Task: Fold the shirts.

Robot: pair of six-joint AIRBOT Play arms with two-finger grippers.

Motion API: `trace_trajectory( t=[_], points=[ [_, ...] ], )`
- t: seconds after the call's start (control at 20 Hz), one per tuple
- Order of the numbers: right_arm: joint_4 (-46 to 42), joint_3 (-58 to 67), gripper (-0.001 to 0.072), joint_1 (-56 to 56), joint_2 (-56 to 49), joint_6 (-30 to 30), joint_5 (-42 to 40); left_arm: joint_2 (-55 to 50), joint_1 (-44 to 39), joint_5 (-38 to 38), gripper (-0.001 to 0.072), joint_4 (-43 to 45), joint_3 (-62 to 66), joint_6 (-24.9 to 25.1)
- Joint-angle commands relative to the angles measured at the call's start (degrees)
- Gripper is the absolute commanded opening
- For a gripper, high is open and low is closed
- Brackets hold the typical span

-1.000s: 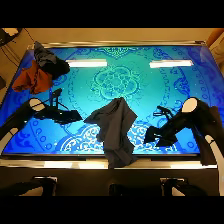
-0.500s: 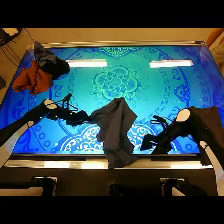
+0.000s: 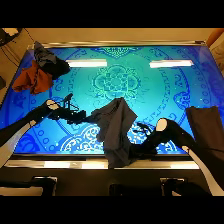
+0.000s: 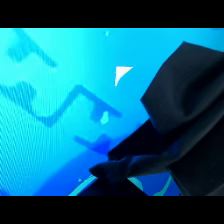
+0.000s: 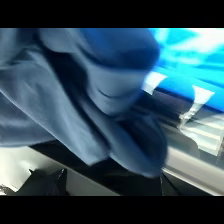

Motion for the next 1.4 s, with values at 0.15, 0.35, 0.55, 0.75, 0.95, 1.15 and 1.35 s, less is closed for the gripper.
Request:
trace_trajectory(
  t=[0.15,0.35,0.55,0.75,0.95,1.15,1.35],
  points=[
    [4.6,-0.3,0.0189,7.7,-5.0,1.7,-12.9,1.3,0.0,0.3,0.0029,-0.1,0.1,0.4],
    [-3.8,4.2,0.0051,4.8,-1.5,5.5,-9.8,5.6,0.8,0.5,0.0026,2.3,4.6,4.2],
    [-30.3,20.5,0.0051,-5.7,10.5,10.2,-1.5,15.1,4.8,2.1,0.0025,13.7,17.8,3.9],
    [-44.4,43.6,0.0052,-17.8,24.4,10.6,-8.9,26.9,12.3,6.2,0.0025,16.6,33.0,-1.8],
    [-44.2,55.1,0.0052,-21.1,34.3,10.6,-22.1,40.1,16.2,17.3,0.0025,16.6,37.3,-7.2],
    [-44.2,56.2,0.0052,-21.1,38.1,11.9,-21.8,48.8,17.6,19.9,0.0025,16.6,37.3,-11.2],
    [-44.2,56.9,0.0052,-21.1,37.9,13.4,-24.3,52.3,17.7,25.1,0.0025,18.5,37.4,-11.1]
  ],
)
